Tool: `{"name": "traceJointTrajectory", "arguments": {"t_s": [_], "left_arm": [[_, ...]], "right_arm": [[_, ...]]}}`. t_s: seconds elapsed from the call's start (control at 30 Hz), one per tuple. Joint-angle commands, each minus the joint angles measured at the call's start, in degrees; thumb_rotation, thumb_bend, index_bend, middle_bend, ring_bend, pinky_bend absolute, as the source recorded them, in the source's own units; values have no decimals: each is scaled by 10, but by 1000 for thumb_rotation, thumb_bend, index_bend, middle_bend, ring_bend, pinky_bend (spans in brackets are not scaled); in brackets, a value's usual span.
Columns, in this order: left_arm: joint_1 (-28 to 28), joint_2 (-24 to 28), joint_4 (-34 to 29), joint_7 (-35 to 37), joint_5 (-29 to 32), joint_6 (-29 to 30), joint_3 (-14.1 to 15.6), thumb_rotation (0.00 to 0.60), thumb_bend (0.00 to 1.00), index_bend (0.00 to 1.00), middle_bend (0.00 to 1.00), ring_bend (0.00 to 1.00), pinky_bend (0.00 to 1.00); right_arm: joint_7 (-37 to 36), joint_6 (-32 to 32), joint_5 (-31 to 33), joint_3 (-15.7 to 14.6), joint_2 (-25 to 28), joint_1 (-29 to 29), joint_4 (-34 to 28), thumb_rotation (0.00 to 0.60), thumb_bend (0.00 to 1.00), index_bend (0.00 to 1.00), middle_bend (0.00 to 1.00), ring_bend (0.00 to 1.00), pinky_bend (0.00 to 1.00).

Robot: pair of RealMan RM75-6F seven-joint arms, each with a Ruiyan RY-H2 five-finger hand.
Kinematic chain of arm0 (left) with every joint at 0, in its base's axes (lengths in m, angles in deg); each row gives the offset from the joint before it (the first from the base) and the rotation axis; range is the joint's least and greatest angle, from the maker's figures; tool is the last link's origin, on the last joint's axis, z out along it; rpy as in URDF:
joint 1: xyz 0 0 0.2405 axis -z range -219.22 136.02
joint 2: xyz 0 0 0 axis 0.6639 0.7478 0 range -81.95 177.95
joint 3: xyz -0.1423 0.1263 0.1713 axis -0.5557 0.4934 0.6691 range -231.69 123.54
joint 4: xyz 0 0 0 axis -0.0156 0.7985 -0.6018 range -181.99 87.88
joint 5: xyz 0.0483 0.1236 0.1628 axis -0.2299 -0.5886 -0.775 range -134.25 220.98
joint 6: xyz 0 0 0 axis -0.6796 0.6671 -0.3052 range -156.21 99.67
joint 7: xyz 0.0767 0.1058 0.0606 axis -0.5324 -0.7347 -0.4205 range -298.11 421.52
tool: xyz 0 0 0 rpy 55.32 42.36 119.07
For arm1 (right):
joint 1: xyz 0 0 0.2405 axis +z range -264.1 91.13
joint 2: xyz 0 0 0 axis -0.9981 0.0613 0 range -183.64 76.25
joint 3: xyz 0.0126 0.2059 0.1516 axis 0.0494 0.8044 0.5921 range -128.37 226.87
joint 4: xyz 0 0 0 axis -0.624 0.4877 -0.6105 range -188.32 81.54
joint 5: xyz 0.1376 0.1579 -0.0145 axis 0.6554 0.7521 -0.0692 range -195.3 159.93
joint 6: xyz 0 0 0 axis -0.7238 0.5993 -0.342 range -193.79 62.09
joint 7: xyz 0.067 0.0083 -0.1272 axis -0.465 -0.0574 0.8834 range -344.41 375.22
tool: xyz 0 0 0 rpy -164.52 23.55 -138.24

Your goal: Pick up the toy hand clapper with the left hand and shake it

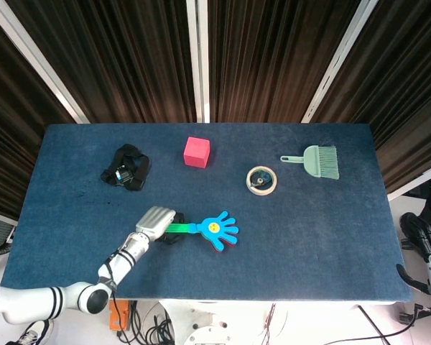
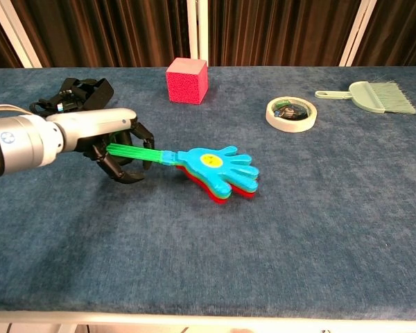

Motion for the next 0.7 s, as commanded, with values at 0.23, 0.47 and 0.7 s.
{"name": "traceJointTrajectory", "arguments": {"t_s": [0.23,0.47,0.7], "left_arm": [[19,-39,-2,-45,35,21,0,600,313,791,988,983,949],[10,-54,20,-41,-2,63,2,600,317,1000,1000,1000,1000],[-39,-92,76,132,-145,166,-15,600,459,1000,1000,1000,1000]], "right_arm": [[-4,2,2,1,1,-1,1,600,218,0,0,0,0],[-13,2,5,1,1,-3,9,600,218,0,0,0,0],[-9,1,3,0,0,-3,6,600,219,0,0,0,0]]}}
